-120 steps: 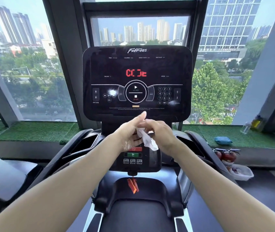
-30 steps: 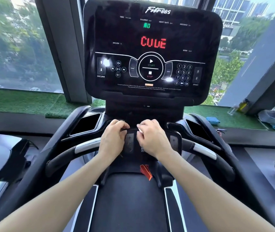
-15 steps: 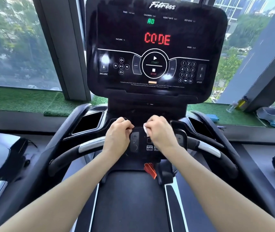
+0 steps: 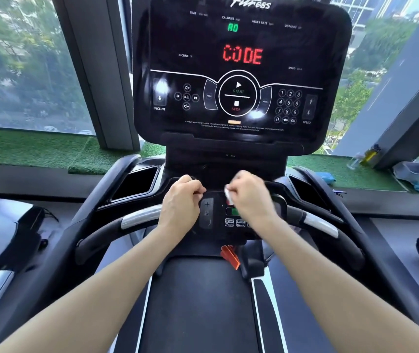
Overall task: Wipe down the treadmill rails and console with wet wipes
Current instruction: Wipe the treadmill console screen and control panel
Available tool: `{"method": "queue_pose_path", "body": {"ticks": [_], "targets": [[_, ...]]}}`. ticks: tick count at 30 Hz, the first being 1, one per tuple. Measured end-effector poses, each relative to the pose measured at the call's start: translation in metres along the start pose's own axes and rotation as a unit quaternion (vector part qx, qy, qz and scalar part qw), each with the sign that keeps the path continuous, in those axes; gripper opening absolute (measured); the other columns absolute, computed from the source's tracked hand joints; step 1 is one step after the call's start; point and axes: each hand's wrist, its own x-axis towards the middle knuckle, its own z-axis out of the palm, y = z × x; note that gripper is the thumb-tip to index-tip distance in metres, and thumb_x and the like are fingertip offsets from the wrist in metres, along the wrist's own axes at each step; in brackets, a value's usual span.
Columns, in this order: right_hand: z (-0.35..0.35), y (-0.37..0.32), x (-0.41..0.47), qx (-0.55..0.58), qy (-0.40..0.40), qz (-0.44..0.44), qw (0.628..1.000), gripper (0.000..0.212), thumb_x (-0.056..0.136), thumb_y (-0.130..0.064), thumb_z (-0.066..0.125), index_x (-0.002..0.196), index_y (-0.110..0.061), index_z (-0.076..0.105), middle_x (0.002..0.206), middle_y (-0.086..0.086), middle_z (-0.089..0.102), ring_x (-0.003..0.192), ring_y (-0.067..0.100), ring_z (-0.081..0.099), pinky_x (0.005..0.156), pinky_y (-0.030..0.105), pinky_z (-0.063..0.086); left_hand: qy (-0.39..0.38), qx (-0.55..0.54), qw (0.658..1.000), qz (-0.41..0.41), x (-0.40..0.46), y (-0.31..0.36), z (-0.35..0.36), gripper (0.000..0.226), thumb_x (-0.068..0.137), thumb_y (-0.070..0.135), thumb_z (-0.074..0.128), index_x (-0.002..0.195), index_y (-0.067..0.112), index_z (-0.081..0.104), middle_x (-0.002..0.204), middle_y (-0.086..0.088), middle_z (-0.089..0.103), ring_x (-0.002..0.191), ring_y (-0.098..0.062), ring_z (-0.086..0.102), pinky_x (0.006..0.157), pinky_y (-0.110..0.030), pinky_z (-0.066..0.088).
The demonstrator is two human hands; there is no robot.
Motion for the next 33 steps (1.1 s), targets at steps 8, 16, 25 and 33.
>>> {"method": "queue_pose_path", "body": {"ticks": [8,16,25,33], "targets": [[-0.013,0.011,-0.005,0.028,-0.011,0.013,0.999,0.023,0.09,-0.014,0.057,0.086,0.003,0.073,0.096,0.013,0.063,0.096,0.03,0.057,0.083,0.033,0.042,0.0,0.0,1.0,0.004,0.001,0.001,-0.002,0.012,0.084,0.0,0.061,0.086,0.007,0.072,0.082,0.008,0.05,0.074,-0.016,0.05,0.063,-0.021,0.028],[-0.016,0.002,-0.002,0.078,0.005,0.106,0.991,0.017,0.086,-0.006,0.059,0.089,-0.001,0.074,0.098,0.008,0.067,0.093,0.023,0.061,0.072,0.018,0.037,0.0,-0.008,1.0,0.001,0.002,0.001,0.0,0.013,0.084,-0.002,0.061,0.085,0.006,0.071,0.081,0.008,0.05,0.074,-0.013,0.048,0.065,-0.021,0.03],[-0.04,0.017,-0.001,0.088,-0.029,0.135,0.986,0.019,0.083,0.0,0.059,0.089,-0.005,0.076,0.099,0.01,0.072,0.096,0.023,0.064,0.074,0.018,0.041,-0.004,0.001,1.0,-0.001,0.002,0.004,-0.004,0.015,0.085,-0.002,0.06,0.087,0.006,0.073,0.082,0.008,0.05,0.078,-0.018,0.052,0.069,-0.024,0.034],[-0.005,-0.022,0.004,0.102,-0.036,0.108,0.988,0.015,0.082,-0.006,0.06,0.081,-0.006,0.074,0.096,0.009,0.069,0.09,0.026,0.064,0.069,0.021,0.043,-0.004,0.008,1.0,-0.006,0.002,0.004,-0.003,0.016,0.086,-0.002,0.058,0.09,0.005,0.072,0.081,0.007,0.049,0.077,-0.015,0.048,0.068,-0.024,0.033]]}}
